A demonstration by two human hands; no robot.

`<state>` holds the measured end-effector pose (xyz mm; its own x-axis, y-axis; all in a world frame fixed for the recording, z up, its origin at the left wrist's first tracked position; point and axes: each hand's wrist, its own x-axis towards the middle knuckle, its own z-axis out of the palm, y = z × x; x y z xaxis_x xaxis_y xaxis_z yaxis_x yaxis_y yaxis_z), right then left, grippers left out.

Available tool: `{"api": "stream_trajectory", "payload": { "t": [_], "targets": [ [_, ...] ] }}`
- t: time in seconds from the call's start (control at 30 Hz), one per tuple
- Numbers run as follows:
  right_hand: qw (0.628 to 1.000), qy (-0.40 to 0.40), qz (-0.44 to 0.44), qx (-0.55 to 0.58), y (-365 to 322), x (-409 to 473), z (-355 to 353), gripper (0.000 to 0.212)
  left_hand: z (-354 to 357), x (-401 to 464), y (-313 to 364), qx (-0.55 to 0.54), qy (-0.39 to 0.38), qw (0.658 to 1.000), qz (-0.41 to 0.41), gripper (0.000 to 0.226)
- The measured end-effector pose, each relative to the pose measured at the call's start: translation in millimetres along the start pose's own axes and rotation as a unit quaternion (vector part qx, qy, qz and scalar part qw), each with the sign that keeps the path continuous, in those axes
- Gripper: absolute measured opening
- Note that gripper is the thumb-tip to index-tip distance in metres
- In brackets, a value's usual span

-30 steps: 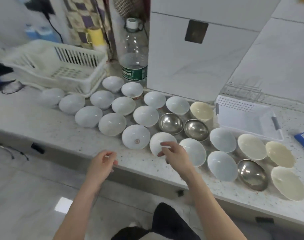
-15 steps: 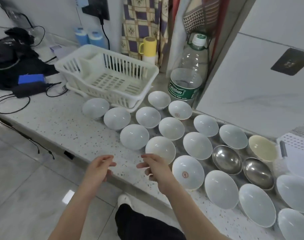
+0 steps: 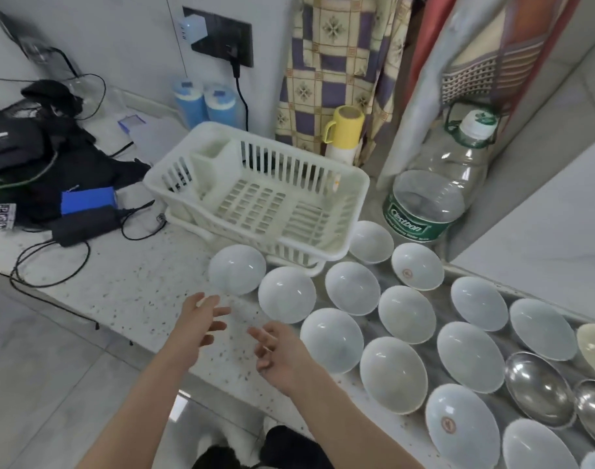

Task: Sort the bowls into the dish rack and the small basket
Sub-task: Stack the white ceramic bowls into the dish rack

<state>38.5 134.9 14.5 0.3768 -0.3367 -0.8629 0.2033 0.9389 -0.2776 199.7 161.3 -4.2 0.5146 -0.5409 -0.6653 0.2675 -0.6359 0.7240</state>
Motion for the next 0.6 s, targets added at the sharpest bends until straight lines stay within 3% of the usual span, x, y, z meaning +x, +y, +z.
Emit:
{"api": "stream_trajectory", "payload": {
  "t": [0.13, 0.4, 0.6],
  "targets": [
    [0.998, 0.046, -0.015, 0.039, -3, 15, 8, 0.011, -11, 30, 15, 0.019, -0.037, 0.999, -0.032, 0.063],
    [0.973, 0.141, -0.069, 0.169, 16, 51, 34, 0.006, -36, 77, 38, 0.139, -0.144, 0.979, -0.035, 0.047],
    [0.944, 0.187, -0.126, 0.242, 22, 59, 45, 0.004, -43, 96, 45, 0.150, -0.197, 0.968, -0.037, 0.047]
  ]
}}
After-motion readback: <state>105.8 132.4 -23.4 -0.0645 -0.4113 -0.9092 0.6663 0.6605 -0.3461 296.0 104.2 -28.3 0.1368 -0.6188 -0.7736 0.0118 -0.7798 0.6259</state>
